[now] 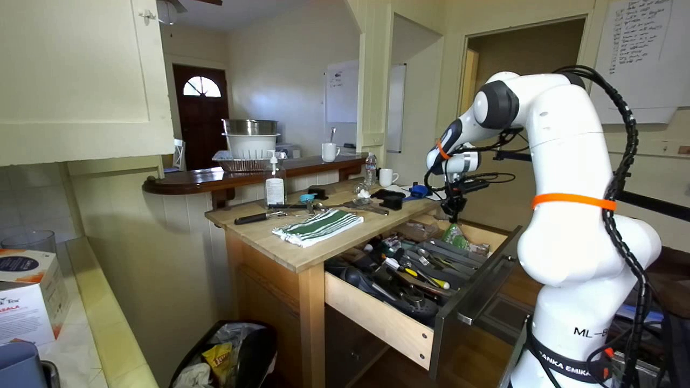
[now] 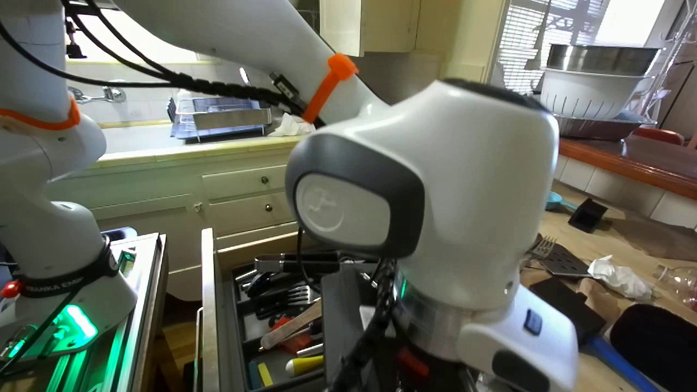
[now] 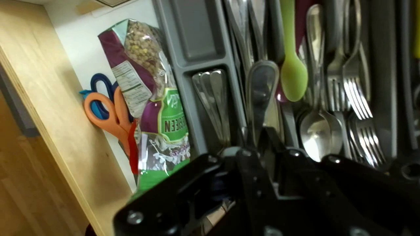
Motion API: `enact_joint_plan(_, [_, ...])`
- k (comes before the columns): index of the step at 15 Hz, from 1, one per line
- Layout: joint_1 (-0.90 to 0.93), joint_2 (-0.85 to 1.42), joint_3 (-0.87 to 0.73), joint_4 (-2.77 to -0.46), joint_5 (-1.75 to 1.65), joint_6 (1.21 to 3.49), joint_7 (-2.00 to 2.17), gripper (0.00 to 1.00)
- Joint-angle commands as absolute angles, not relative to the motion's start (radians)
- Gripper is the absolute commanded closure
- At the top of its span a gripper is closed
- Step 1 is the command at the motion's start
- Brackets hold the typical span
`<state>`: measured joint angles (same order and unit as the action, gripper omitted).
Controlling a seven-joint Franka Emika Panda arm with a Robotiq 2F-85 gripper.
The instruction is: Move the spoon to the open drawer
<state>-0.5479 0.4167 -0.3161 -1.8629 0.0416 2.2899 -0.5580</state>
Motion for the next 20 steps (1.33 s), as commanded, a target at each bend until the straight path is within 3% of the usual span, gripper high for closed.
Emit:
enact_joint_plan(1, [-0.629,0.511,-0.264,-1.827,0.079,2.371,-0.683,0.97])
enact_joint_plan(5, [-0.656,0.519,-0.232,-1.846,0.069,2.380,-0.677,0.97])
enact_joint_plan(6, [-0.662,0.531,-0.223,-1.842,0.070,2.381,-0.679,0.86])
enact_joint_plan(9, [-0.661,0.528,-0.224,-1.841,0.069,2.380,-0.679,0.86])
enact_joint_plan(10, [-0.661,0.526,-0.224,-1.841,0.069,2.380,-0.679,0.97])
enact_joint_plan(20, [-0.714,0.666,-0.153,-1.783,0.086,2.535,-0.727,0.97])
